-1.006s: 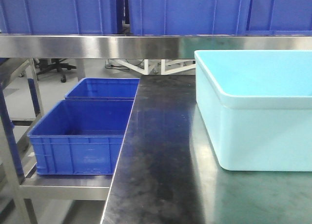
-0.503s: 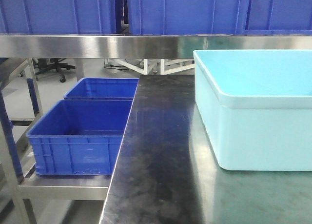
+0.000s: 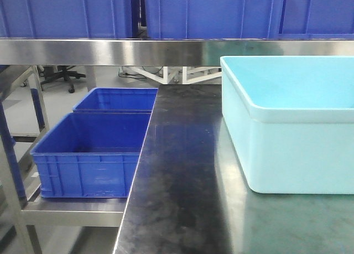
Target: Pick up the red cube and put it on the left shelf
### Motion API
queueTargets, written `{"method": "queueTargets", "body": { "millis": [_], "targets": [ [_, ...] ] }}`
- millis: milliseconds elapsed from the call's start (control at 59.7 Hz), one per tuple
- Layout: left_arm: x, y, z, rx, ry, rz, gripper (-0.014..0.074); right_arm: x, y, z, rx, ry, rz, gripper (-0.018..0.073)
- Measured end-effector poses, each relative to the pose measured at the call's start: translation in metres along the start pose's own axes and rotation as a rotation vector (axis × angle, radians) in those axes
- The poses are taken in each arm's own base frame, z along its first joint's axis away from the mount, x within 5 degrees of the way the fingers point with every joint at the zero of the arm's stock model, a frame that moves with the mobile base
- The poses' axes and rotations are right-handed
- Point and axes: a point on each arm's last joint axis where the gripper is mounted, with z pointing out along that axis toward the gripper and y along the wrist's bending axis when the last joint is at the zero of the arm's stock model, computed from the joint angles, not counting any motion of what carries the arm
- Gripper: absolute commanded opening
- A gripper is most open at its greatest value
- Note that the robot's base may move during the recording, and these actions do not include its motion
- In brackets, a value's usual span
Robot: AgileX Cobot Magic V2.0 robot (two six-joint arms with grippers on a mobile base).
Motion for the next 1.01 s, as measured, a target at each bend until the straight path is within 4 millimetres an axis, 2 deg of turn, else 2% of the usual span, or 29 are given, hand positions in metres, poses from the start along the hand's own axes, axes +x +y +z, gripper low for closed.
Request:
{"method": "queueTargets", "body": {
  "millis": [84, 151, 503, 1006],
  "targets": [
    [0.0, 0.0, 0.0, 0.0, 0.0, 0.0, 0.0102, 0.002, 0.001, 0.004, -0.008, 0.032, 0.032, 0.0555],
    [0.0, 0.0, 0.0, 0.0, 0.0, 0.0, 0.0102, 0.003, 0.003, 0.006, -0.016, 0.072, 0.069, 0.0609],
    [0.0, 0.0, 0.0, 0.0, 0.0, 0.0, 0.0102, -0.009, 0.006, 0.014, -0.033, 0.257, 0.096, 0.0609],
    [0.0, 0.0, 0.0, 0.0, 0.0, 0.0, 0.0102, 0.0, 0.008, 0.041, -0.034, 0.52, 0.097, 0.0609]
  ]
}}
